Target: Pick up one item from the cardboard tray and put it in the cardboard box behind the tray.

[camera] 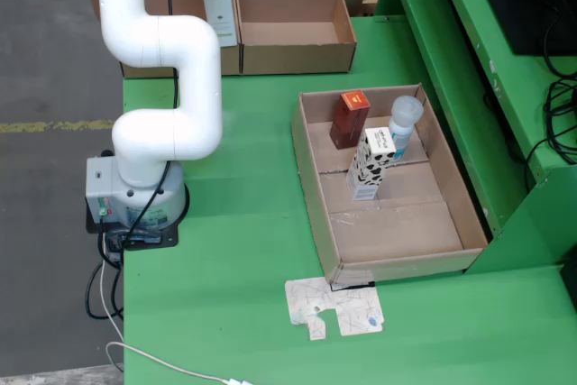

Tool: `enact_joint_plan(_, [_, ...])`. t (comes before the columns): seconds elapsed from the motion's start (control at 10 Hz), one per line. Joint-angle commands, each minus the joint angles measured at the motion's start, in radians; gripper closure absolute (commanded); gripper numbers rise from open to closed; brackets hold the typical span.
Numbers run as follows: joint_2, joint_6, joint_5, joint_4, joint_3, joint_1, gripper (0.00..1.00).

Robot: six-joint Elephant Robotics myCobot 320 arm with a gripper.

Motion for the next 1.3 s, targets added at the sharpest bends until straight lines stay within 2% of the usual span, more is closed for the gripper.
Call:
enact_joint_plan(0.0, [0.022,-0.018,-0.031,0.051,0.024,0.02,1.0])
enact_joint_plan(0.2, [0.022,-0.018,-0.031,0.051,0.024,0.02,1.0])
enact_joint_plan(0.7, [-0.044,-0.072,-0.116,0.206,0.024,0.036,1.0])
enact_joint_plan(1.2, [-0.043,-0.057,-0.074,0.184,0.024,0.024,1.0])
